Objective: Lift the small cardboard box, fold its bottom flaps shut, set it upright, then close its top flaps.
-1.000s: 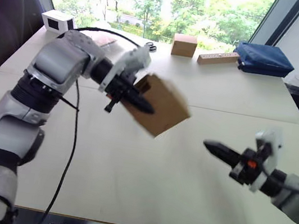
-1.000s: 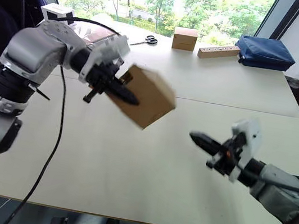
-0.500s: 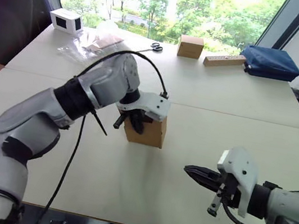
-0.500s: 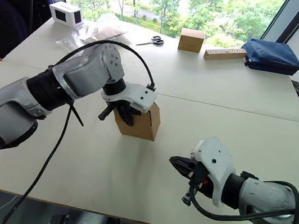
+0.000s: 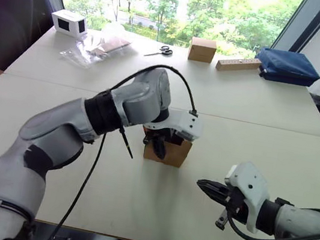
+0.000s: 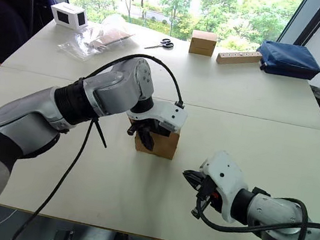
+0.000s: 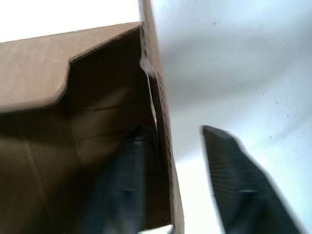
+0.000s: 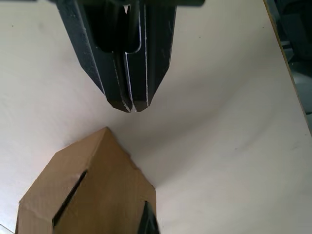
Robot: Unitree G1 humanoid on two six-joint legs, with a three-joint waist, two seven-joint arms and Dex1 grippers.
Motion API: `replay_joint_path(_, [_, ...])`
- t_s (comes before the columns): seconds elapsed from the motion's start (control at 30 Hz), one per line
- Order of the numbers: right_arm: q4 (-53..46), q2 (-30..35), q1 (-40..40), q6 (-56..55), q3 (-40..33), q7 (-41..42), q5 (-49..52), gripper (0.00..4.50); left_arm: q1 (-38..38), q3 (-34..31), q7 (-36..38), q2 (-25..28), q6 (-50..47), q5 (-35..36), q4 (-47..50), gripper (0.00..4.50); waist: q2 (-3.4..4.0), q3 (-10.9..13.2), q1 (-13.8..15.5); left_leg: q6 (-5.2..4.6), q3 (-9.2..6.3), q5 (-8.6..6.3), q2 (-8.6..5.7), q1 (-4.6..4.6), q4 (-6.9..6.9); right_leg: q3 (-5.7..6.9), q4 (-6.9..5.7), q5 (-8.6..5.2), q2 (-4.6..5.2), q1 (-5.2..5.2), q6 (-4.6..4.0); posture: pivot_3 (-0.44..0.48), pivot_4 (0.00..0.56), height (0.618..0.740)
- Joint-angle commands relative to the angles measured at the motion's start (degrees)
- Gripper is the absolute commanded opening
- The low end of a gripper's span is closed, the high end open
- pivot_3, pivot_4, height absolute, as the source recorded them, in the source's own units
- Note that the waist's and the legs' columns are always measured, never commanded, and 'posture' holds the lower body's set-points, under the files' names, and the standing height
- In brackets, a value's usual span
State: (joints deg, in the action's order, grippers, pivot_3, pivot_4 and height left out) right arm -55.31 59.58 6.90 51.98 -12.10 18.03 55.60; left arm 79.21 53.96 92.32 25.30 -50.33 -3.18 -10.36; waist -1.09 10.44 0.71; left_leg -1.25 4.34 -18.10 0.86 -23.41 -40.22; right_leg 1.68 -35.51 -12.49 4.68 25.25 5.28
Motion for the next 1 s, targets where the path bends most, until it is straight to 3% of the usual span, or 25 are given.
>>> replay_joint_path(0.03, [0.0, -0.5, -1.9, -0.2, 0.0, 0.6, -0.3, 0.00, 3.1, -2.0, 0.2, 0.7, -1.8, 1.7, 0.7, 3.55, 0.00, 0.0, 0.0, 0.00, 0.00, 0.00, 0.00, 0.00, 0.00, 0.00, 0.00, 0.00, 0.00, 0.00, 0.00, 0.000, 0.150, 0.740])
replay_joint_path(0.07, [0.2, -0.5, -2.3, 0.0, 0.0, 0.7, -0.2, 0.00, 3.6, -2.1, 0.2, 0.9, -2.6, 2.8, 0.9, 3.93, 0.00, 0.0, 0.0, 0.00, 0.00, 0.00, 0.01, 0.00, 0.00, 0.00, 0.00, 0.00, 0.00, 0.00, -0.01, 0.000, 0.150, 0.740])
replay_joint_path(0.23, [1.5, -0.1, -4.7, 0.8, 0.0, 2.0, 0.6, 0.00, 7.4, -4.9, 0.2, 1.8, -7.3, 8.8, 0.8, 3.93, 0.00, 0.0, 0.1, 0.00, 0.00, 0.00, 0.01, -0.02, -0.01, -0.01, 0.01, 0.00, 0.02, 0.00, 0.00, 0.000, 0.150, 0.740])
replay_joint_path(0.37, [4.6, -2.4, -9.0, -0.1, -1.4, 3.3, 6.1, 0.00, 8.2, -12.4, 0.2, 7.4, -12.9, 27.1, 1.6, 3.93, 0.01, 0.0, -0.4, 0.00, 0.00, 0.00, 0.06, 0.01, -0.01, -0.02, -0.01, 0.01, 0.01, 0.01, 0.03, 0.000, 0.150, 0.740])
replay_joint_path(0.43, [6.1, -4.2, -10.5, -0.8, -2.4, 2.9, 8.2, 0.00, 5.8, -19.7, -1.7, 6.3, -12.8, 28.0, -4.0, 3.93, 0.02, 0.0, -0.4, 0.00, 0.00, 0.00, 0.12, 0.05, -0.01, -0.04, -0.20, 0.02, 0.00, 0.05, 0.07, 0.000, 0.150, 0.740])
replay_joint_path(0.53, [9.5, -7.1, -11.8, -2.5, -5.1, 2.1, 10.6, 0.00, -0.2, -34.9, -11.7, 4.6, -6.9, 29.6, -10.7, 3.93, 0.05, 0.0, 0.1, 0.00, -0.03, 0.00, 0.08, 0.12, -0.05, -0.01, -0.45, -0.01, 0.02, 0.06, 0.09, 0.000, 0.150, 0.740])
replay_joint_path(0.63, [13.5, -9.9, -12.5, -4.5, -7.6, 2.5, 11.6, 0.00, -8.0, -48.9, -20.2, 5.3, -2.1, 32.3, -9.0, 3.93, 0.02, 0.0, -0.3, 0.01, -0.02, 0.01, 0.10, 0.14, -0.10, -0.02, -0.54, 0.00, 0.03, 0.07, 0.10, 0.000, 0.150, 0.740])
replay_joint_path(0.73, [17.6, -10.8, -12.8, -6.1, -9.0, 4.9, 9.9, 0.00, -16.0, -56.2, -26.2, 7.6, -1.4, 32.7, -4.5, 3.93, 0.01, 0.0, -0.5, 0.04, -0.01, 0.03, 0.11, 0.10, -0.09, -0.02, -0.57, 0.00, 0.05, 0.12, 0.10, 0.000, 0.150, 0.740])
replay_joint_path(0.83, [20.8, -9.9, -13.0, -7.6, -8.2, 8.6, 6.1, 0.00, -22.3, -62.2, -31.6, 8.5, -2.0, 33.9, -1.5, 3.30, 0.02, 0.0, -0.2, 0.11, 0.00, 0.06, 0.09, 0.10, -0.08, 0.01, -0.55, 0.02, 0.09, 0.09, 0.10, 0.000, 0.150, 0.740])
replay_joint_path(1.0, [25.9, -9.8, -16.5, -11.2, -1.7, 14.8, -2.8, 0.00, -34.4, -63.2, -33.4, 9.1, 0.3, 34.2, 5.6, 1.31, 0.00, 0.0, 0.0, 0.12, -0.01, 0.07, -0.03, 0.13, -0.11, 0.08, -0.55, 0.02, 0.27, -0.03, 0.11, 0.000, 0.150, 0.740])
